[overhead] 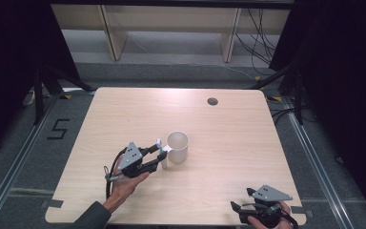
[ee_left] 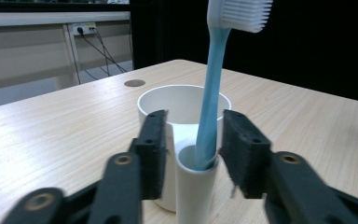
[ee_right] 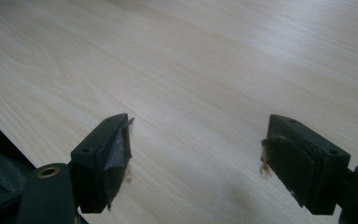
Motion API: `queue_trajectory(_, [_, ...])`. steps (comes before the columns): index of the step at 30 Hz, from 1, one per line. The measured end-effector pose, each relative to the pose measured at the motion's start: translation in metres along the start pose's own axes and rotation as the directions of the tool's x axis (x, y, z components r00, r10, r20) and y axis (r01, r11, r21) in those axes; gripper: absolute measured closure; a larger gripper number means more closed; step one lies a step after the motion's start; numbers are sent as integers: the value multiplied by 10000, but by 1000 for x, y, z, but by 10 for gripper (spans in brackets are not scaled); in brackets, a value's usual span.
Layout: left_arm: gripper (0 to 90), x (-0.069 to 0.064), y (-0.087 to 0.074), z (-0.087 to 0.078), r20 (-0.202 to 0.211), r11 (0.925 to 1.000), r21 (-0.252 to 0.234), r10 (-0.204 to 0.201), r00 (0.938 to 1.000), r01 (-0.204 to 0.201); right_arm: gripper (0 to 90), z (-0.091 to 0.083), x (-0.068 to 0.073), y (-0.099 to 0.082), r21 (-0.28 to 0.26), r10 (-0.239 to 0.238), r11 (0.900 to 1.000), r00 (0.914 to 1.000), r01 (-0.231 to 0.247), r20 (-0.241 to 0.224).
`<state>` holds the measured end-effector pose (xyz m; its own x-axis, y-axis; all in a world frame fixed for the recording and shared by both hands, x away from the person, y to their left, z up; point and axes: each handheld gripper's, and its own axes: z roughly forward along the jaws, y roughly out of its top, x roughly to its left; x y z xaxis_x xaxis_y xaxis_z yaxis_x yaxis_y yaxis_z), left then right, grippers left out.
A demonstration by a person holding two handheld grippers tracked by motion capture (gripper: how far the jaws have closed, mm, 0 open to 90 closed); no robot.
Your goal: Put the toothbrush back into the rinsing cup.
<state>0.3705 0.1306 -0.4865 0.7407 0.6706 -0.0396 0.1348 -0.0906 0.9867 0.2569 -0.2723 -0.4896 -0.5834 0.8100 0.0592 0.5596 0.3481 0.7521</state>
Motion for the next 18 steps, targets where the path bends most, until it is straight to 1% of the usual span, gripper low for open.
queue_trajectory(1, [560, 0, 0, 0, 16, 10000, -60, -52, 10000, 52, 235, 0, 0, 0, 0, 0, 10000, 10000, 0, 0])
queue_trajectory(3, [487, 1, 1, -2, 18, 9999, -101, -49, 10000, 49, 235, 0, 0, 0, -31, -8, 10000, 10000, 8, 49])
queue_trajectory(5, [474, 0, 2, -3, 74, 9998, -161, -95, 9999, 96, 236, 0, 0, 0, -2, -13, 10000, 10000, 13, 30])
queue_trajectory(9, [433, -1, 5, -6, 66, 10000, -18, -54, 10000, 54, 235, 0, 0, 0, 0, -5, 10000, 10000, 5, -9])
queue_trajectory(10, [424, -1, 6, -7, 92, 10000, -74, -59, 9999, 60, 235, 0, 0, 0, -13, -20, 10000, 10000, 20, 48])
queue_trajectory(11, [418, -1, 6, -8, 46, 10000, 1, -19, 10000, 19, 235, 0, 1, 0, 49, 107, 9999, 9999, -107, -45])
queue_trajectory(14, [398, -2, 7, -11, 98, 9999, 115, -105, 9999, 104, 235, 0, 1, 0, 52, 112, 9999, 9999, -112, -46])
queue_trajectory(16, [381, -2, 7, -13, 169, 9996, 223, -176, 9997, 172, 236, 0, 0, 0, -3, -55, 10000, 10000, 55, 31])
queue_trajectory(17, [379, -2, 8, -14, 184, 9996, 236, -171, 9997, 167, 236, 0, 0, 0, -4, 10, 10000, 10000, -10, 6])
queue_trajectory(18, [378, -3, 8, -15, 183, 9994, 279, -190, 9997, 184, 235, 0, -1, 0, -18, -119, 9999, 9999, 119, 36])
